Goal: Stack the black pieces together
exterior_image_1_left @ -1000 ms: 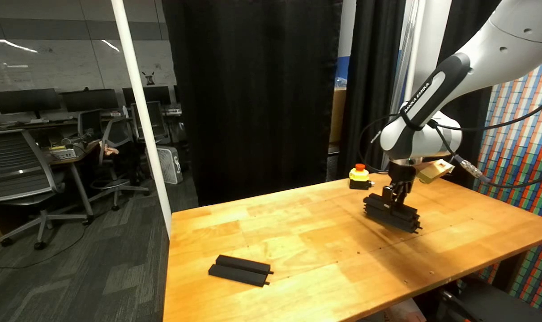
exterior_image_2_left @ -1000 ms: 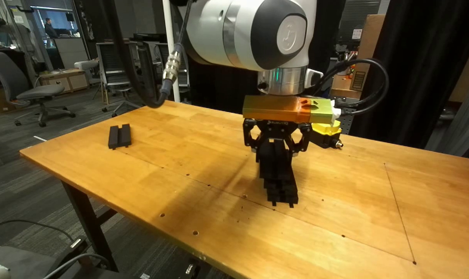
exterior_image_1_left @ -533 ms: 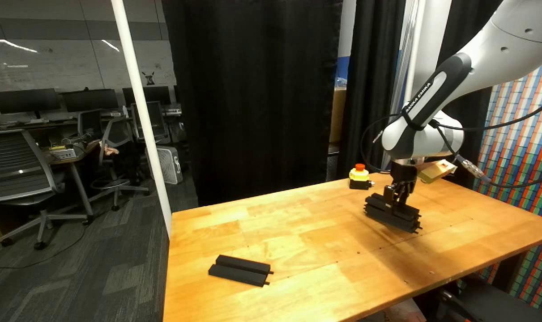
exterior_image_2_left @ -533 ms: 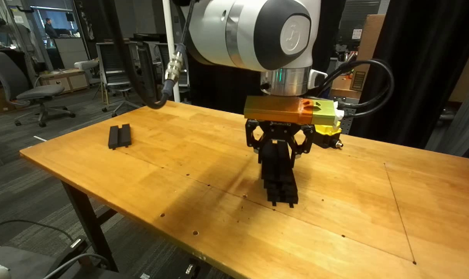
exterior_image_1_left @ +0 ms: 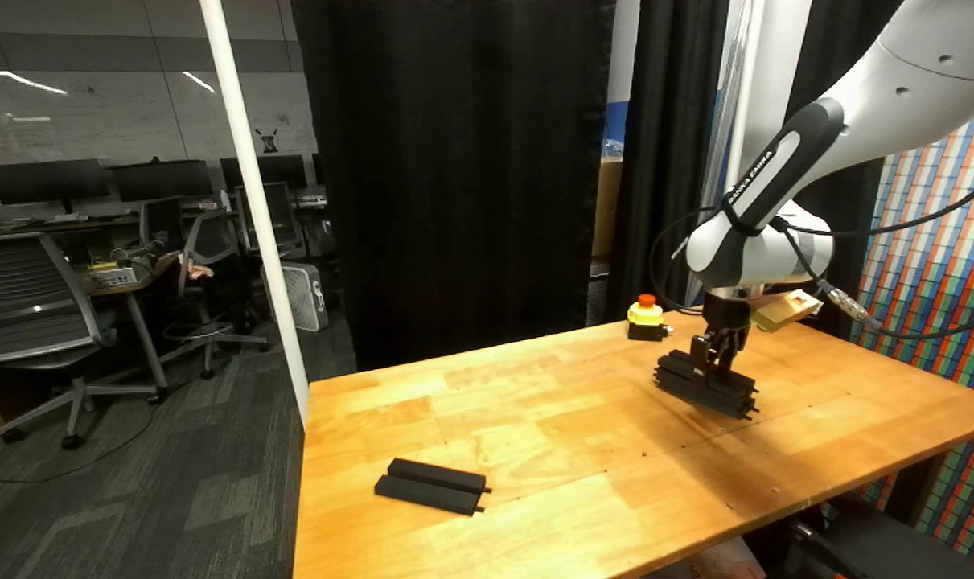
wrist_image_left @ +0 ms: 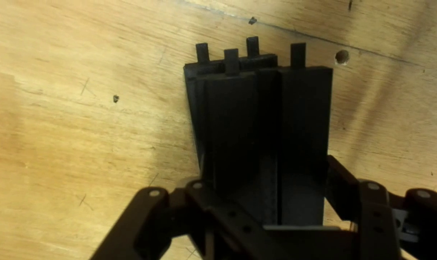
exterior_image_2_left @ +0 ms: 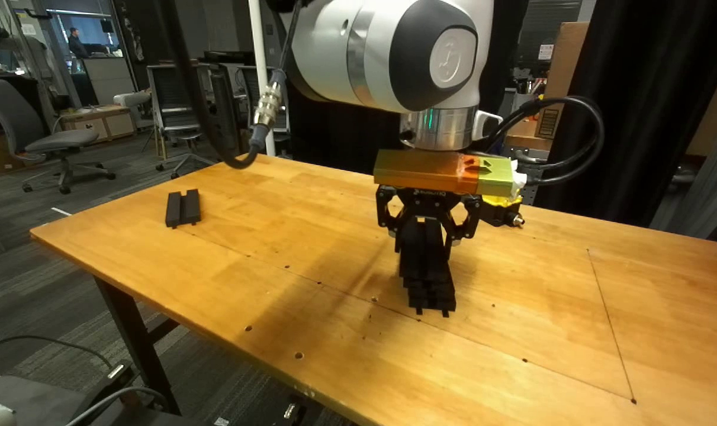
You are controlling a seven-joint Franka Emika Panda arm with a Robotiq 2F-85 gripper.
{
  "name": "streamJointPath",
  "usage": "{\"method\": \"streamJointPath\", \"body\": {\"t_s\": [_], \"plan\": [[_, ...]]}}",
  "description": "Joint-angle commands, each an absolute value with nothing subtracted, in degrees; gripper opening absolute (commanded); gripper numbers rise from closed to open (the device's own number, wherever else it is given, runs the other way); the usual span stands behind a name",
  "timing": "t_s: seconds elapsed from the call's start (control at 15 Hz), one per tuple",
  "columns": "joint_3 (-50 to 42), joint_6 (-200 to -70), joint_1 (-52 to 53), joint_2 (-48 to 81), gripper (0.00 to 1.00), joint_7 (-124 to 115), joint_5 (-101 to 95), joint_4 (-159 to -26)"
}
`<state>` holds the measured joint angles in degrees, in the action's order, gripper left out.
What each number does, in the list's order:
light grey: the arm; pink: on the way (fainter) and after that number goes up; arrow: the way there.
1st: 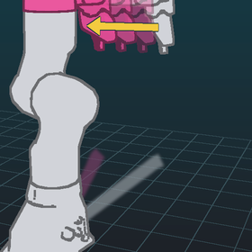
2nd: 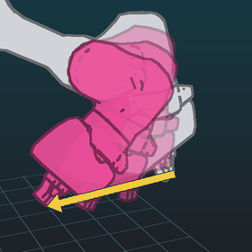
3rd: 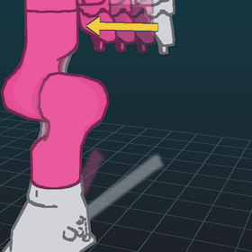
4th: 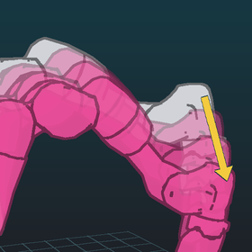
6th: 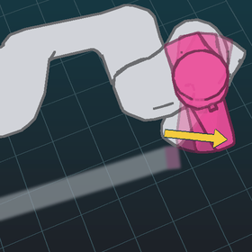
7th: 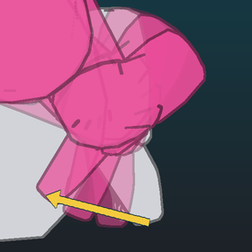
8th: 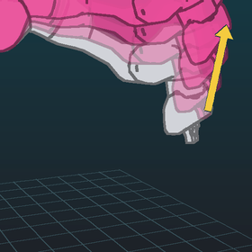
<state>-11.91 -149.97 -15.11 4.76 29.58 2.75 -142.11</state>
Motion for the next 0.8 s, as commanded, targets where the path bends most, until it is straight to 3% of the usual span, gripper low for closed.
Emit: {"method": "streamJointPath", "body": {"t_s": [0.0,0.73], "plan": [[-11.7,-149.0,-15.5,5.1,0.47,30.7,4.5,-140.7],[-11.4,-148.2,-15.7,6.3,0.47,30.9,4.4,-139.1]]}}
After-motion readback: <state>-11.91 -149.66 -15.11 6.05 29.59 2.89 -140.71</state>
